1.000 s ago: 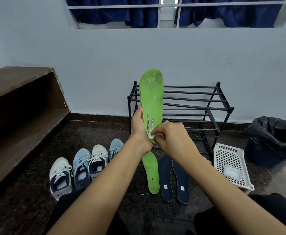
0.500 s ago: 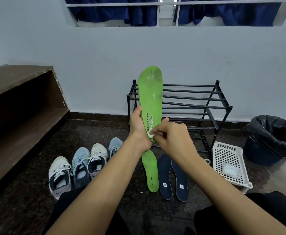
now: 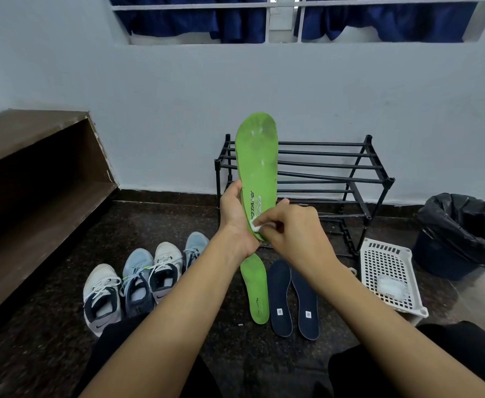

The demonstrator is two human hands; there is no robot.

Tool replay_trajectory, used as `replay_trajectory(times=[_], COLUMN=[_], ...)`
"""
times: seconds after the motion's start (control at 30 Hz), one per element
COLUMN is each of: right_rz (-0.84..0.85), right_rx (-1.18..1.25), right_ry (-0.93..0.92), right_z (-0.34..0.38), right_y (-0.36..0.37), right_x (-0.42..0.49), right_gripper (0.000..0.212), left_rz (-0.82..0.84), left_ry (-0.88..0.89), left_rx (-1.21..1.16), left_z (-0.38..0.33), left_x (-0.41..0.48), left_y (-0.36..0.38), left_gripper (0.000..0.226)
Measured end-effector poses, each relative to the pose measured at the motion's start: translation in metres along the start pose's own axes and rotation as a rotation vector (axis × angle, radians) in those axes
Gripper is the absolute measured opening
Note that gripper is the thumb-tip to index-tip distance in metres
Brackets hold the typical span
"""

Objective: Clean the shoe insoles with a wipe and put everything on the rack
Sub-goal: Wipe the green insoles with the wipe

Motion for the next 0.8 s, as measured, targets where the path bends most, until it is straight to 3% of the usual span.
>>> replay_trajectory(times=[0.3, 0.63, 0.8], right_rz=[-0.181, -0.025, -0.145], right_rx=[-0.063, 0.041, -0.058], right_ry=[-0.025, -0.041, -0.154], right_z=[-0.004, 0.008, 0.018], right_y=[-0.013, -0.008, -0.007], right_x=[0.009, 0.000, 0.000], right_gripper=[0.021, 0.025, 0.021], left_rz=[0.071, 0.040, 0.053], left_ry=[-0.048, -0.093, -0.065], left_rx=[-0.017, -0.052, -0.017], left_z=[0.016, 0.002, 0.005], left_x=[-0.002, 0.000, 0.005], left_y=[0.007, 0.001, 0.000], left_gripper=[0.046, 0.053, 0.055])
Point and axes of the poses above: each hand's wrist, its own x-axis towards the middle knuckle, its own y-axis out of the palm, z = x × y, the point moved 9 cm from there along x, towards the middle knuckle, and after that the axes turned 13 degrees about -x, right-handed, at the moved point
